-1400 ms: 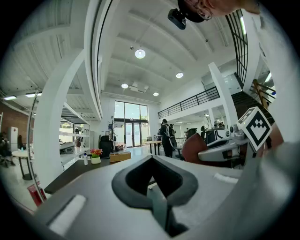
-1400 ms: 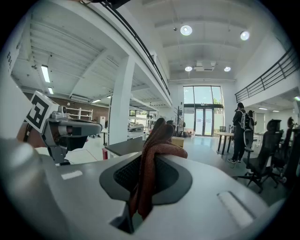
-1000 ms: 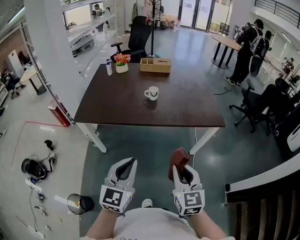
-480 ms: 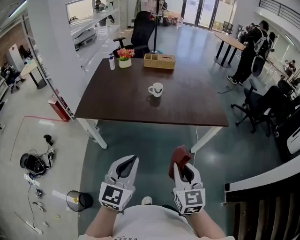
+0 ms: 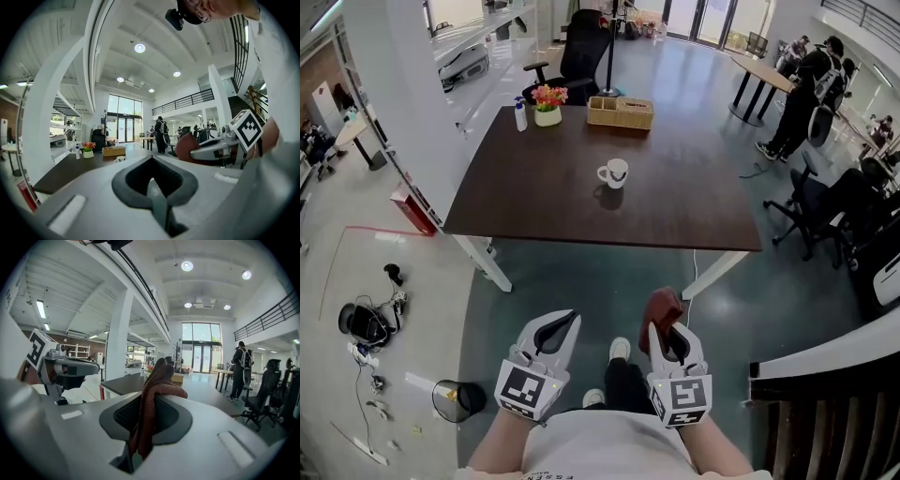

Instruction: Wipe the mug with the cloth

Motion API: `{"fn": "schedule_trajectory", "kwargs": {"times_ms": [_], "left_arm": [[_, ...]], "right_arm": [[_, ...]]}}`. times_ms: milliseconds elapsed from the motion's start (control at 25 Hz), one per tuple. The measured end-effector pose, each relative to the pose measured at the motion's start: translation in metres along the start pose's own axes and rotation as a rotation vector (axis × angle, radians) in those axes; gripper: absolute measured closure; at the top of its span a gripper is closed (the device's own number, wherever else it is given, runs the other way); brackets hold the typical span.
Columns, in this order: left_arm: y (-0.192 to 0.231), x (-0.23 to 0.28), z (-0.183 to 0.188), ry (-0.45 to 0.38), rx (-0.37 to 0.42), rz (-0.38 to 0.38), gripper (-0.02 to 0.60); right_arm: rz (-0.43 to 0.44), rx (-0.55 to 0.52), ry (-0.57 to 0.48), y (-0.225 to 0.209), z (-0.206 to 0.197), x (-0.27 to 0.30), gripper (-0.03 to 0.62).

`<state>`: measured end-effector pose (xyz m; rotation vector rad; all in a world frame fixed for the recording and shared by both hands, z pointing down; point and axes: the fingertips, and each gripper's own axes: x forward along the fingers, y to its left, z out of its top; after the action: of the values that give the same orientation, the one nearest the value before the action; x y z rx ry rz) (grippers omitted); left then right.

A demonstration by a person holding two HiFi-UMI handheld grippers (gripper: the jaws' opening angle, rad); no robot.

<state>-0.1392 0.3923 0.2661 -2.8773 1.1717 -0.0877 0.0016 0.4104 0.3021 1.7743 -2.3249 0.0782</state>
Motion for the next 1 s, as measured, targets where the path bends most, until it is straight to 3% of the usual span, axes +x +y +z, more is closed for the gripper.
{"fn": "schedule_trajectory", "kwargs": {"times_ms": [360, 720, 1000], "left_arm": [[0.051, 0.074, -0.014, 0.042, 0.018, 0.041, 0.581], [0.147, 0.208, -0.013, 0.108, -0.008, 0.095, 0.581], [0.183, 0.286, -0.007, 0.138, -0.028, 0.102, 0.581]], "right_arm": [[0.038, 0.057, 0.022, -0.051, -0.003, 0.093, 0.514], [0.087, 0.09, 0.047, -0.133, 0.026, 0.239, 0.514], [0.128, 0.095, 0.066, -0.183, 0.045, 0.321, 0.514]]}}
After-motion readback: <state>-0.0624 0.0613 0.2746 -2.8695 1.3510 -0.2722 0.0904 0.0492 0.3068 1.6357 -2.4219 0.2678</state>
